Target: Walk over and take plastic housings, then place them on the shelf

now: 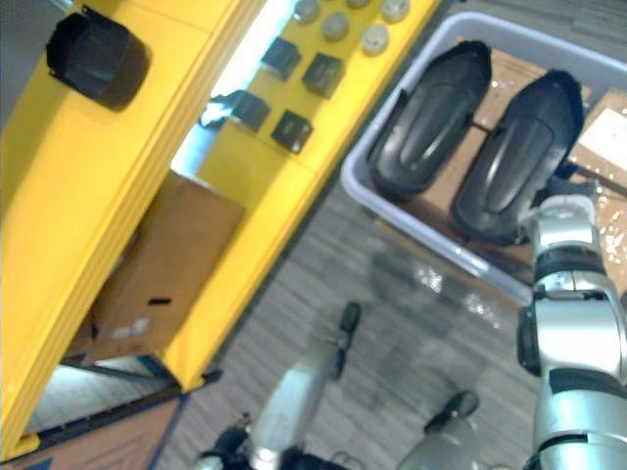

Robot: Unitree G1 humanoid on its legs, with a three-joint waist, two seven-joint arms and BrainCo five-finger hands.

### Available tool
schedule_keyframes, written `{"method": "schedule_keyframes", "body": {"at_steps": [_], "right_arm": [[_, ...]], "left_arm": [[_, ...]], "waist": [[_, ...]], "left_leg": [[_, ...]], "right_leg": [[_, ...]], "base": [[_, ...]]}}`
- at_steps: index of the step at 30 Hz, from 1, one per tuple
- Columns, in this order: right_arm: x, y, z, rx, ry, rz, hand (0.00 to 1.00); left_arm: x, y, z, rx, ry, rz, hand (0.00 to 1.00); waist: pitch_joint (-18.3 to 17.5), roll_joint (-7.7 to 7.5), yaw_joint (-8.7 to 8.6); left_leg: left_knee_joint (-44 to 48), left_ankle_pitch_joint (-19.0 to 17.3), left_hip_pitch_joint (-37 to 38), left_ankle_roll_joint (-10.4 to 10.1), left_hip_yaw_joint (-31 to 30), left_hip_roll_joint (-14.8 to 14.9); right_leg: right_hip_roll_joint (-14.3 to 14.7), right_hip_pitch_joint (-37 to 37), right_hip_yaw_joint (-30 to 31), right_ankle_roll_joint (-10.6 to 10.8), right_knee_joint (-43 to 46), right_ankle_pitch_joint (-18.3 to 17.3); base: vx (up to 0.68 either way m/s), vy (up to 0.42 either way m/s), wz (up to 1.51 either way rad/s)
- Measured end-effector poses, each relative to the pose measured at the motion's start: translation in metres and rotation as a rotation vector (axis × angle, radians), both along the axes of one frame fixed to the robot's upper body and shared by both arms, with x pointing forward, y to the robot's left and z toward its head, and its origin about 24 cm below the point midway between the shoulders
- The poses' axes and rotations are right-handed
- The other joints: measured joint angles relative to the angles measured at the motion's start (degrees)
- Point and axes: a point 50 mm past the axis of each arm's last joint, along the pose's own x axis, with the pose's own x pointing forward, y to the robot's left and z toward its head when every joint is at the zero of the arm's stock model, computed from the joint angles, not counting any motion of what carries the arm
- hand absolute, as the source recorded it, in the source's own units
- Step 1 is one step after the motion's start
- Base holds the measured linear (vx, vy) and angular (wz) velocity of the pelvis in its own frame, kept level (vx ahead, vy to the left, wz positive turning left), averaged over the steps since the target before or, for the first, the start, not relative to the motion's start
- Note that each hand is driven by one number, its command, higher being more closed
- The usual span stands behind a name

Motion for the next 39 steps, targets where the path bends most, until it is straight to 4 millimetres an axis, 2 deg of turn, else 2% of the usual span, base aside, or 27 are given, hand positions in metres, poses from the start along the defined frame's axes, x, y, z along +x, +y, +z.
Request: {"method": "schedule_keyframes", "body": {"at_steps": [6,7,8,9,10,13,16,20,22,27,33,39], "right_arm": [[0.004,0.01,0.012,-0.159,-0.067,0.017,1.0],[0.006,0.015,0.013,-0.2,-0.09,0.032,1.0],[0.006,0.017,0.012,-0.214,-0.094,0.04,1.0],[0.008,0.023,0.011,-0.233,-0.103,0.058,1.0],[0.01,0.03,0.013,-0.275,-0.126,0.082,1.0],[0.01,0.039,0.024,-0.356,-0.188,0.106,1.0],[0.009,0.049,0.029,-0.403,-0.248,0.134,1.0],[0.01,0.071,0.016,-0.415,-0.279,0.197,1.0],[0.008,0.084,0.001,-0.406,-0.29,0.229,1.0],[0.0,0.109,-0.02,-0.408,-0.343,0.266,1.0],[-0.013,0.143,-0.036,-0.39,-0.451,0.323,1.0],[-0.034,0.153,-0.054,-0.425,-0.499,0.362,1.0]], "left_arm": [[0.023,0.004,0.022,0.018,-0.16,0.044,0.0],[0.03,0.002,0.032,0.013,-0.208,0.065,0.0],[0.029,0.004,0.033,0.025,-0.203,0.068,0.0],[0.028,0.006,0.035,0.031,-0.206,0.077,0.0],[0.025,0.01,0.039,0.049,-0.205,0.097,0.0],[0.024,0.017,0.048,0.076,-0.209,0.103,0.0],[0.024,0.02,0.054,0.096,-0.204,0.075,0.0],[0.025,0.029,0.062,0.151,-0.211,0.012,0.0],[0.025,0.037,0.068,0.199,-0.216,-0.037,0.0],[0.026,0.054,0.078,0.261,-0.207,-0.11,0.0],[0.024,0.065,0.079,0.305,-0.175,-0.167,0.0],[0.018,0.079,0.08,0.36,-0.139,-0.202,0.0]], "waist": [[0.3,-0.36,-0.81],[0.6,-0.88,-1.1],[0.9,-1.29,-1.12],[1.3,-1.83,-1.61],[2.1,-3.0,-2.7],[3.2,-4.7,-3.27],[3.8,-5.69,-3.36],[3.8,-7.63,-3.47],[3.8,-9.6,-3.54],[3.5,-12.78,-4.16],[2.7,-14.75,-5.47],[-1.0,-18.52,-5.48]], "left_leg": [[0.0,0.0,0.1,0.0,0.3,0.8],[-0.1,0.0,0.6,0.0,0.8,1.0],[-0.4,0.0,1.2,0.0,1.2,1.2],[-0.7,0.0,2.1,0.0,1.4,1.2],[-1.1,0.0,3.1,0.0,1.4,1.2],[-1.5,0.0,3.5,0.0,1.3,1.7],[-3.3,0.4,5.1,-0.3,1.5,1.7],[-4.0,0.6,6.2,-0.5,1.6,2.5],[-4.9,0.9,7.4,-0.7,2.1,2.9],[-5.1,1.0,8.3,-0.8,3.2,4.3],[-5.9,0.8,11.4,-1.3,5.4,5.8],[-5.8,0.3,12.2,-1.7,7.1,6.4]], "right_leg": [[0.9,0.6,0.1,0.3,-1.8,0.8],[1.1,1.2,0.3,0.3,-2.1,1.0],[1.1,1.5,0.5,0.4,-2.3,1.2],[1.2,2.3,0.5,0.3,-2.7,1.7],[1.3,3.5,0.4,0.4,-3.5,1.8],[1.9,3.9,0.3,0.1,-4.1,2.0],[2.1,5.0,0.2,0.1,-4.8,2.2],[2.9,6.0,0.2,-0.4,-5.8,2.6],[3.3,6.7,0.4,-0.5,-6.6,2.7],[5.3,7.5,1.9,-1.1,-9.2,4.2],[6.8,9.3,4.1,-1.5,-11.4,5.1],[6.8,8.2,5.9,-1.5,-10.7,5.1]], "base": [[0.02,-0.005,-0.04],[0.06,-0.018,-0.17],[0.06,-0.018,-0.2],[0.06,-0.018,-0.13],[0.04,-0.018,-0.08],[0.01,-0.006,-0.01],[-0.01,-0.011,0.0],[-0.02,-0.029,-0.05],[-0.02,-0.037,-0.11],[-0.04,-0.017,-0.18],[-0.07,-0.014,-0.22],[-0.03,-0.005,-0.16]]}}
